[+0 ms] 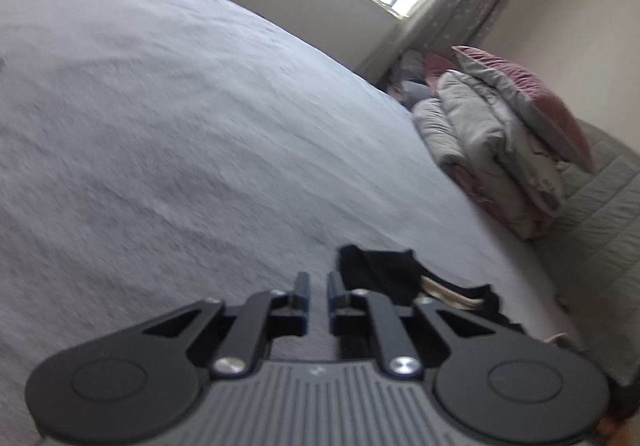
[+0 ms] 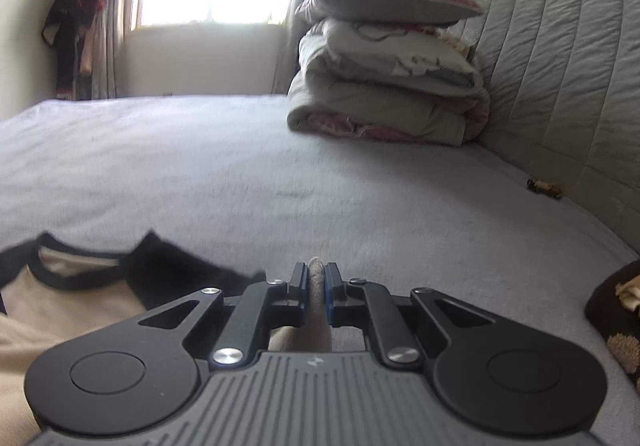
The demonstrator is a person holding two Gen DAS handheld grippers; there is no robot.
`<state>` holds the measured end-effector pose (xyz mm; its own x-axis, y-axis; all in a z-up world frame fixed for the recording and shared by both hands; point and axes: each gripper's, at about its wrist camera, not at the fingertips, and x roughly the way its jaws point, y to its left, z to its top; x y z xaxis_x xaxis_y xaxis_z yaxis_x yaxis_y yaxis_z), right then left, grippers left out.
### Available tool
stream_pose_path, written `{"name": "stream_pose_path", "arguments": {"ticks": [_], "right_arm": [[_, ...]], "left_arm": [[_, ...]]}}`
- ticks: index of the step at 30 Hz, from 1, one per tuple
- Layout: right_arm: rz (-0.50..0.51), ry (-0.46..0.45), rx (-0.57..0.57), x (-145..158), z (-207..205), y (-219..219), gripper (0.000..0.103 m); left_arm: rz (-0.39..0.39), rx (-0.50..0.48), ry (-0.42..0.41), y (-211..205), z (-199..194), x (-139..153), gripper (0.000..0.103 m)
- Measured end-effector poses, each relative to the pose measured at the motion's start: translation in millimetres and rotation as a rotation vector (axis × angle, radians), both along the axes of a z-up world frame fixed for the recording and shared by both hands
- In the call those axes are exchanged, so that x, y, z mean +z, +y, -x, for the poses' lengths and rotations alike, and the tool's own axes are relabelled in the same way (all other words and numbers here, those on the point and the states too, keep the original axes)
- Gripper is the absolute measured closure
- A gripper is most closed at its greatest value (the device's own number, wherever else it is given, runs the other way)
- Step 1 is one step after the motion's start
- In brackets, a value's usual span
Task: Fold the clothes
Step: 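Grasp the beige shirt edge with both grippers and fold it over the shirt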
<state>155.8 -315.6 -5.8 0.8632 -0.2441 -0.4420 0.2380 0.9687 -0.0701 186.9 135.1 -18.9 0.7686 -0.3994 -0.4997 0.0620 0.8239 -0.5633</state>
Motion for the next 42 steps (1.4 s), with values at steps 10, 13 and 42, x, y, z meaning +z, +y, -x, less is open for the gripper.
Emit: {"name": "stream_pose_path", "arguments": {"ticks": [10,13,42], "right_arm": [[-0.078,0.018,-0.008,-14,11,-9,0.094],[-0.073,0.019,-0.005,-15,13,-8,0.094],[0.143,0.025,-0.053,-14,-113,7,0.094]], "left_arm": [[-0.105,-0.183,0.010,-54,8,3,0.070],[-0.211,-0.182,-0.001,-71,9,3,0.088],[-0.544,0.100,-0.062,-105,-106,-7,0.097]]}}
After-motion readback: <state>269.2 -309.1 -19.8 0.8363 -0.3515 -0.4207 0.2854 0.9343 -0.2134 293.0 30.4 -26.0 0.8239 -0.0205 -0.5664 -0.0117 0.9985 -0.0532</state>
